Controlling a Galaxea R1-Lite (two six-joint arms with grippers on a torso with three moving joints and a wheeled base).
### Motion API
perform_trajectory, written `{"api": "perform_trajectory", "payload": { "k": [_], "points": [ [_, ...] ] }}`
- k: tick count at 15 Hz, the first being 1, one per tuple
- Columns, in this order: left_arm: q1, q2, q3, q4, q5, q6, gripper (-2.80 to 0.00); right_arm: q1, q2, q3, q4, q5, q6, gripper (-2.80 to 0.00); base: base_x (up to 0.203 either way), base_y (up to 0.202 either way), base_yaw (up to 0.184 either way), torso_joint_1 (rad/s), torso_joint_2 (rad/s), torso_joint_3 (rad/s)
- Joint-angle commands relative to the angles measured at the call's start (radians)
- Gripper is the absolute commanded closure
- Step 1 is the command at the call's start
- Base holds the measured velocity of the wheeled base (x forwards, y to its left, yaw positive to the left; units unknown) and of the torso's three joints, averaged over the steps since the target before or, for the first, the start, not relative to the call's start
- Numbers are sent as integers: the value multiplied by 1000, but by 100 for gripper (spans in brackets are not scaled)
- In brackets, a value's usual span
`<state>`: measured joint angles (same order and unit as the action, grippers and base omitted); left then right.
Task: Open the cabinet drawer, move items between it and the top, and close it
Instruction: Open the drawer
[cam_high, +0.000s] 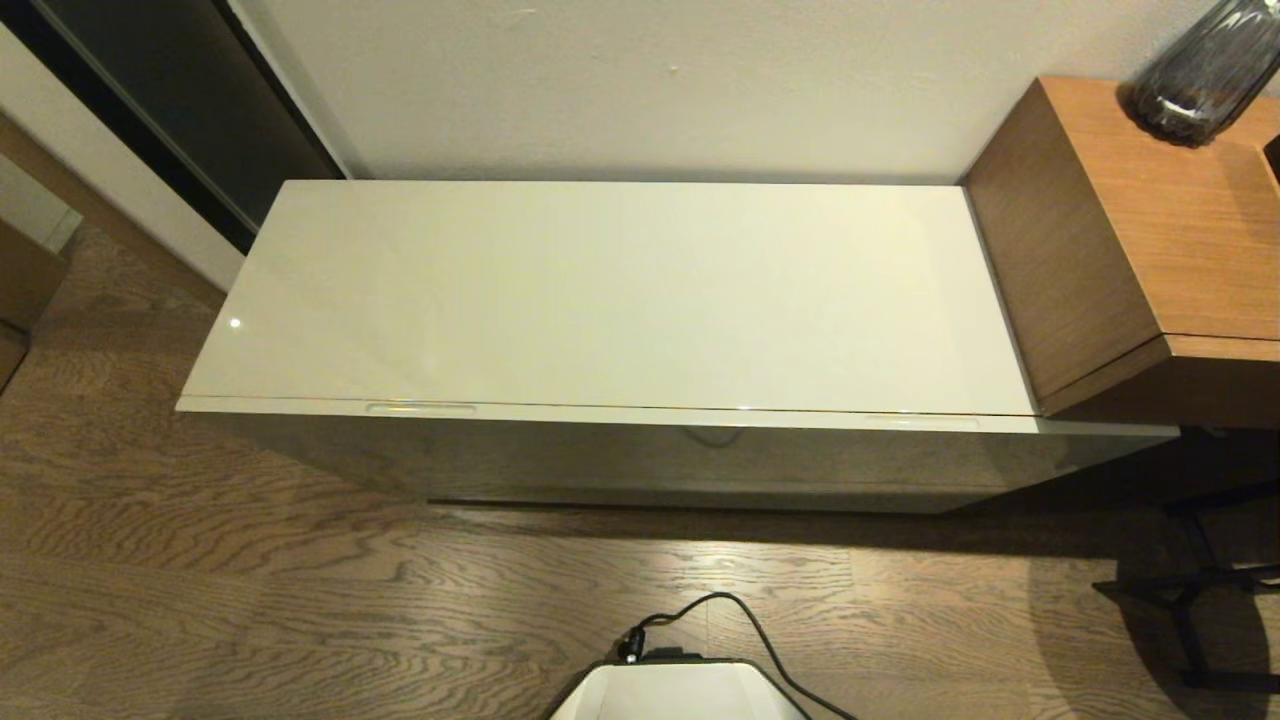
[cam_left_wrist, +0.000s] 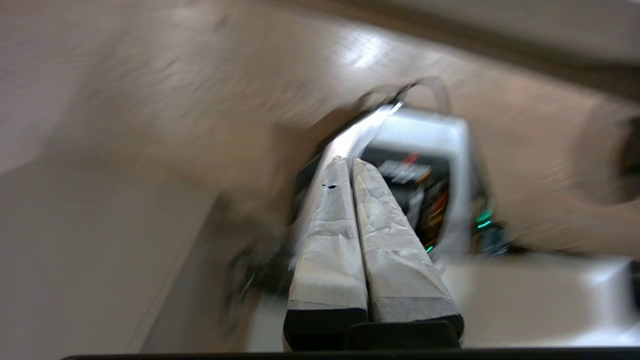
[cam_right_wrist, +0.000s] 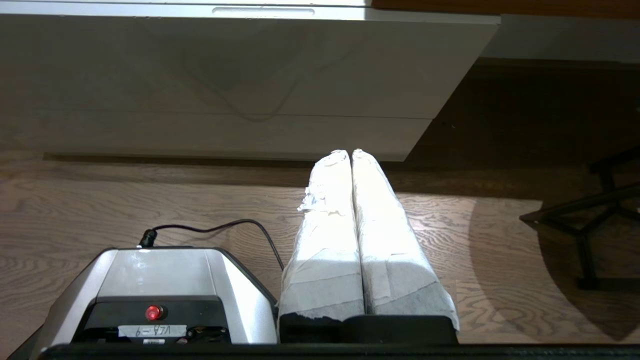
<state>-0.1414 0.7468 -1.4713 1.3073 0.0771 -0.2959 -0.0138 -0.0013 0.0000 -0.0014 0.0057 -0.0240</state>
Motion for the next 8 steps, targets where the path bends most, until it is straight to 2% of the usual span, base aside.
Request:
{"api": "perform_trajectory", "payload": {
  "k": [1, 3, 8],
  "points": [
    [34, -184, 78, 79, 7, 36, 0, 0, 1, 0, 0, 0, -1, 0, 0, 0, 0, 0, 0, 0],
    [64, -255, 178, 77, 9, 78, 0, 0, 1, 0, 0, 0, -1, 0, 0, 0, 0, 0, 0, 0],
    [138, -541, 535, 50, 14, 215, 0, 0, 1, 0, 0, 0, -1, 0, 0, 0, 0, 0, 0, 0]
  ]
}}
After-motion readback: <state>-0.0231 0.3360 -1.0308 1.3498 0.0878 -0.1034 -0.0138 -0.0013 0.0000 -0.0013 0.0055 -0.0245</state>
